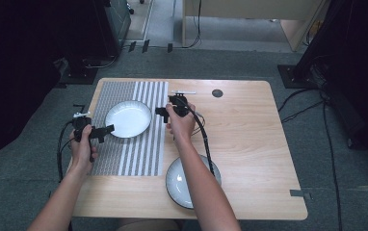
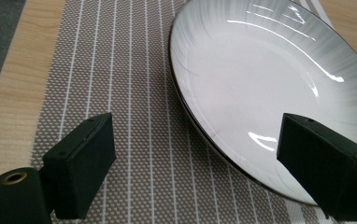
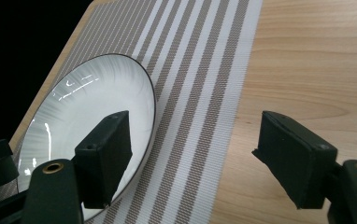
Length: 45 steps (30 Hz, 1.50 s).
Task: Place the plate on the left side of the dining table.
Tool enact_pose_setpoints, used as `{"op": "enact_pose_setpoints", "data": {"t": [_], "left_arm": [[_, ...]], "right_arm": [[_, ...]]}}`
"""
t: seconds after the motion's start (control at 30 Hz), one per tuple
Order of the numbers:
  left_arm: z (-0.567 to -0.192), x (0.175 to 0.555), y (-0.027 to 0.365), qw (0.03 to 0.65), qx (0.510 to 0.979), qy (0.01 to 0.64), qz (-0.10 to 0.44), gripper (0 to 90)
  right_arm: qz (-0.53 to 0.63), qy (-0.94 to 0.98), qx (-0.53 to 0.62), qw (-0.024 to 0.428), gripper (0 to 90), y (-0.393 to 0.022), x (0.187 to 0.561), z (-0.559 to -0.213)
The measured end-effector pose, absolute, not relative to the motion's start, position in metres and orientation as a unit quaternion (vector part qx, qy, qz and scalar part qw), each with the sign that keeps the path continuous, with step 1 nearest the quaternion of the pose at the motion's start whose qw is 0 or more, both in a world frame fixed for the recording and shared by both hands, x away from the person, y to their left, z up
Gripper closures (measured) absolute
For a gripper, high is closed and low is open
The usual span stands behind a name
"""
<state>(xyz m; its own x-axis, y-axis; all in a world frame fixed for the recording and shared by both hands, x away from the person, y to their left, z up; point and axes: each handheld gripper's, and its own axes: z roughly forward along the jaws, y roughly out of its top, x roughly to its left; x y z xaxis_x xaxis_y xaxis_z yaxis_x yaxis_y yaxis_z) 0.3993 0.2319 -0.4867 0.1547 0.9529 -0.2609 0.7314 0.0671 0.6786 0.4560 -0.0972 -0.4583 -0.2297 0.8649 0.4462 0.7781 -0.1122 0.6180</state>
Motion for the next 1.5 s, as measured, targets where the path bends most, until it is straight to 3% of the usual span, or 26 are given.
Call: {"op": "enact_pose_setpoints", "data": {"t": [0.7,0.77,1.5], "left_arm": [[-0.474,0.344,0.214,0.408,0.679,0.584,0.177,7.7],[-0.470,0.333,0.214,0.416,0.685,0.570,0.181,2.5],[-0.475,0.265,0.222,0.433,0.686,0.550,0.200,2.6]], "right_arm": [[0.434,0.683,0.581,0.083,23.3,-0.136,0.405,-0.436],[0.431,0.689,0.575,0.095,23.4,-0.142,0.396,-0.437],[0.444,0.679,0.574,0.111,22.5,-0.208,0.342,-0.444]]}}
